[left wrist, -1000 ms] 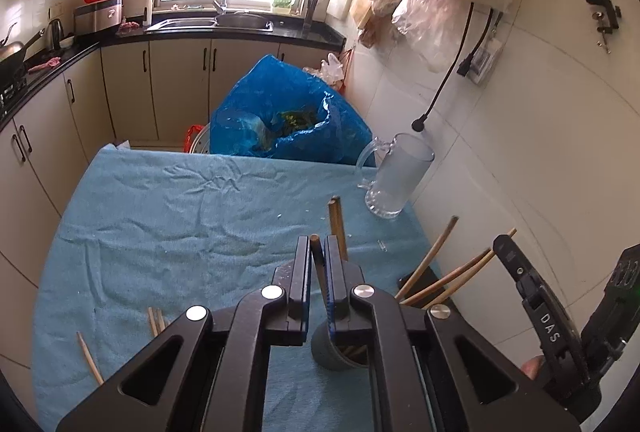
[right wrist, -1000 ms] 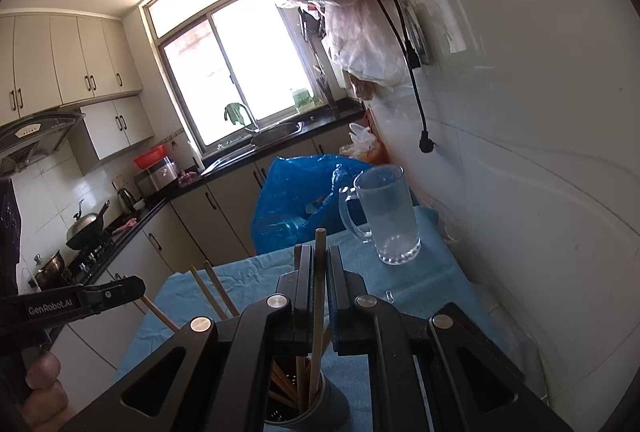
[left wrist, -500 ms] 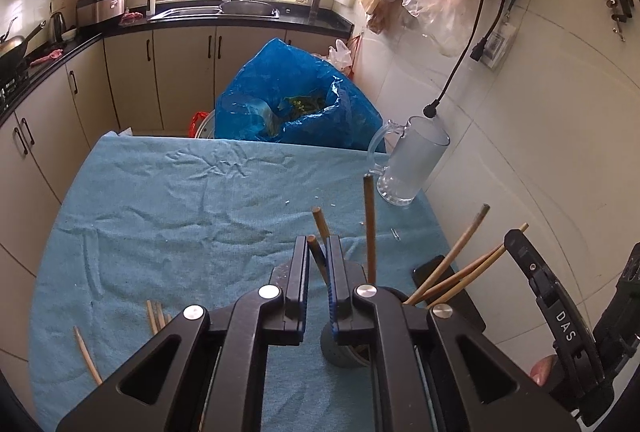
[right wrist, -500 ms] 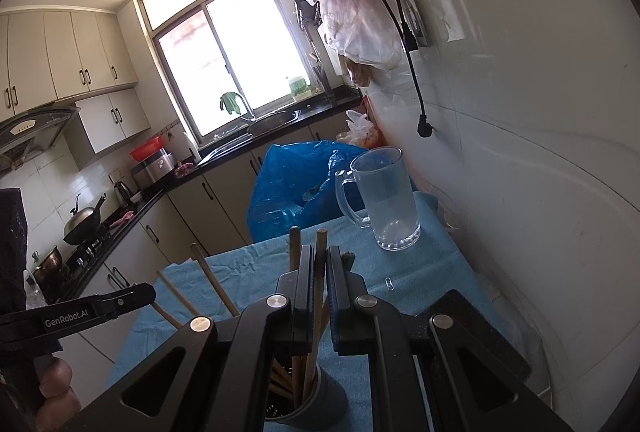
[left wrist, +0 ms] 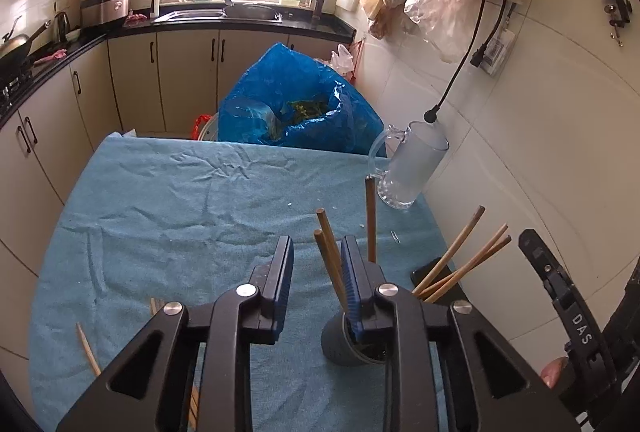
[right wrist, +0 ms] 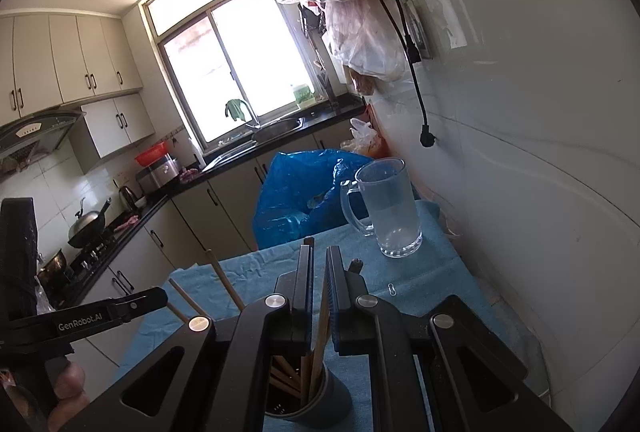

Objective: Organize utensils
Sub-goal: 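Lower the chopsticks into the cup and open the left tool and the right tool, then move both open tools back over the remaining chopsticks on the towel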

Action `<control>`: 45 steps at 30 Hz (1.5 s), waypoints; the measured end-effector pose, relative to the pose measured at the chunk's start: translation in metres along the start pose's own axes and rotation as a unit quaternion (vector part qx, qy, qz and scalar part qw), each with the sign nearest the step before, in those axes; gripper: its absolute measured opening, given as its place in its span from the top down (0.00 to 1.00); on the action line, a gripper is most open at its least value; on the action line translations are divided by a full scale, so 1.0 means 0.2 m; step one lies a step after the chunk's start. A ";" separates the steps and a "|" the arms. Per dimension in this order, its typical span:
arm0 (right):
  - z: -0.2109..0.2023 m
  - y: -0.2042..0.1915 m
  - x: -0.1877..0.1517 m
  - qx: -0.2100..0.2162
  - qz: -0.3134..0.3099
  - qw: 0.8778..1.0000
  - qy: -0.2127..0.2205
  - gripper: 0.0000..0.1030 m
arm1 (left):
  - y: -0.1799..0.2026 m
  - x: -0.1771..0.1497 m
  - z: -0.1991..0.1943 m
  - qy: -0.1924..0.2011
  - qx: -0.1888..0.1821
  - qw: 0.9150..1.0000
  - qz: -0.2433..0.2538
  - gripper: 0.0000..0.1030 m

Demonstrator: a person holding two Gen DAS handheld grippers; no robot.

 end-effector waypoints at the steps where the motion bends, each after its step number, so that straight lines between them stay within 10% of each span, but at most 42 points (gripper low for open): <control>1: -0.01 0.00 0.00 0.000 0.001 1.000 0.002 0.93 | 0.00 0.00 -0.01 0.001 0.000 1.000 0.000 0.77; 17: -0.27 0.01 -0.15 0.009 -0.004 1.000 -0.002 0.84 | -0.09 -0.14 -0.24 0.026 0.038 0.999 -0.001 0.72; 30: -0.15 -0.22 -0.68 0.013 -0.078 0.993 -0.087 0.83 | -0.50 -0.44 -0.41 0.017 0.065 0.995 -0.074 0.66; 37: 0.05 -0.32 -0.98 0.019 -0.110 0.984 -0.137 0.83 | -0.92 -0.64 -0.50 -0.005 0.103 0.985 -0.141 0.66; 45: 0.12 -0.33 -1.05 0.016 -0.136 0.981 -0.134 0.83 | -1.03 -0.66 -0.20 -0.077 0.062 0.977 -0.189 0.66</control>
Point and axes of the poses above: each gripper's, at about its wrist camera, not at the fingertips, and z roughly the way its jaws point, y to its right, x to its top, the point moved 7 cm from there along z, roughly the way its jaws point, and after that the axes turned 15 degrees about -x, right-handed, at the moved point
